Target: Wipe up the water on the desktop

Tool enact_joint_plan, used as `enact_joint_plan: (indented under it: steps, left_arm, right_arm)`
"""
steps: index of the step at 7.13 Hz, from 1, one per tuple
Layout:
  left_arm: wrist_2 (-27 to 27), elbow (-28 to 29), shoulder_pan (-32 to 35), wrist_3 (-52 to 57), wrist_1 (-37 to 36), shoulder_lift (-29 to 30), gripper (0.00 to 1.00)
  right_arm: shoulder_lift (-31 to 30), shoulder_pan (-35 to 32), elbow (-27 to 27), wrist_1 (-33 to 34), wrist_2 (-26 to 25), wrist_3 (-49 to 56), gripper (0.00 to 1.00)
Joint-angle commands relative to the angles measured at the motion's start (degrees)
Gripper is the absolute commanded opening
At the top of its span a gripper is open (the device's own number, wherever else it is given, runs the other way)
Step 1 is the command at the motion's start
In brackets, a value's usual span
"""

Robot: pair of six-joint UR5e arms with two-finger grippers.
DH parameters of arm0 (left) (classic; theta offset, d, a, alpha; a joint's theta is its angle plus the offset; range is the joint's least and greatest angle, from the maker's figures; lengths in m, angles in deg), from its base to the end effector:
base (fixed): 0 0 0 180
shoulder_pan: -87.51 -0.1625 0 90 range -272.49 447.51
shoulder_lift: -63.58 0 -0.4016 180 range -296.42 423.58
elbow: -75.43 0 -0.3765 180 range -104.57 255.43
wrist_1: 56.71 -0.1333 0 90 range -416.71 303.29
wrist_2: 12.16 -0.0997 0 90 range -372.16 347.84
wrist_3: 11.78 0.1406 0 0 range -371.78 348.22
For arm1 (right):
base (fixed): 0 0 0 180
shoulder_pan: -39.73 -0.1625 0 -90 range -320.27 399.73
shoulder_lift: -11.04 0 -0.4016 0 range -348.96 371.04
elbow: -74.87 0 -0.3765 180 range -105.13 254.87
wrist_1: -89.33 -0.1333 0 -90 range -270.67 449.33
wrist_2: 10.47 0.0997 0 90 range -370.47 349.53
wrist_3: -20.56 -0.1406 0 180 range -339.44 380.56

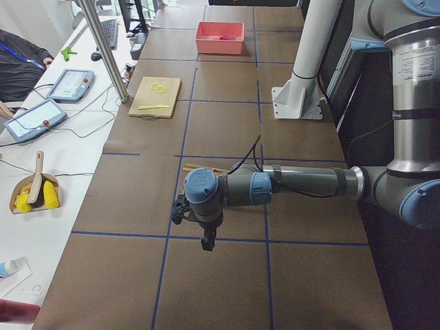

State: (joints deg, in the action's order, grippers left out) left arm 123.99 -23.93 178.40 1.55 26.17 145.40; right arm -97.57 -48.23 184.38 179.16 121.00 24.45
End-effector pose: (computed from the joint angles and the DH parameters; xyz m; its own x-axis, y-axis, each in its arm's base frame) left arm -0.0382 -0.4078 0.6595 0.6765 0.1462 -0.7218 -0.1444 0.9874 0.0647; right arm 0.0277 -0.3512 0.6407 0.7442 -0.1067 0.6593 0.0863 0.9942 0.0635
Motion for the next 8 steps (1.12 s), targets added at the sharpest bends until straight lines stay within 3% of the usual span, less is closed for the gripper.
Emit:
enact_joint_plan:
  steps: [1, 8]
  left_arm:
    - [0.0, 0.0, 0.0, -0.1, 0.0, 0.0, 1.00]
    - [-0.1, 0.6, 0.0, -0.1, 0.0, 0.9, 1.00]
  right_arm:
    - [0.0, 0.1, 0.0, 0.0, 0.1, 0.0, 1.00]
    - [0.1, 0.5, -0.1, 0.1, 0.1, -0.6, 1.00]
